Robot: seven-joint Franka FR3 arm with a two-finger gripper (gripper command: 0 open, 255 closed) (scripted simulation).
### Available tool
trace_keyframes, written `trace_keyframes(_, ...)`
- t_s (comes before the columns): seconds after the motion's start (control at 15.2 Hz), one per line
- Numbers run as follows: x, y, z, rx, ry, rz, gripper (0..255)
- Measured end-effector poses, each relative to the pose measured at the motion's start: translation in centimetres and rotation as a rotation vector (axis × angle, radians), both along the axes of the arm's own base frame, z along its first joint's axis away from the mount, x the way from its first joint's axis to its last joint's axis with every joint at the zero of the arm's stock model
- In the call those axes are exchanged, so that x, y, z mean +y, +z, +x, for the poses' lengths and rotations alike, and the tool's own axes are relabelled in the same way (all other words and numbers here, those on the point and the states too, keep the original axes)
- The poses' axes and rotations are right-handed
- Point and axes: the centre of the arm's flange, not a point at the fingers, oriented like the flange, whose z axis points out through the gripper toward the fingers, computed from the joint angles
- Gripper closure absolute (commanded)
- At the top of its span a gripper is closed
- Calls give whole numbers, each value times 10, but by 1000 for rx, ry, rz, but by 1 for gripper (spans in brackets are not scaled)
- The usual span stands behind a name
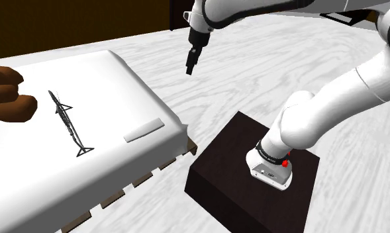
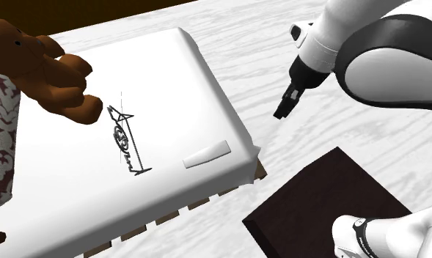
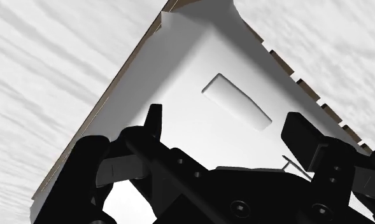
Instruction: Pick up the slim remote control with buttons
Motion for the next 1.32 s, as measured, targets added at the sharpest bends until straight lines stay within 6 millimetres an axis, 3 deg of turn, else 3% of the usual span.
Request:
trace_keyframes(0.53,52,-81,58,8,261,-30,0)
trace_keyframes(1.32,138,-202,107,22,651,-75,0)
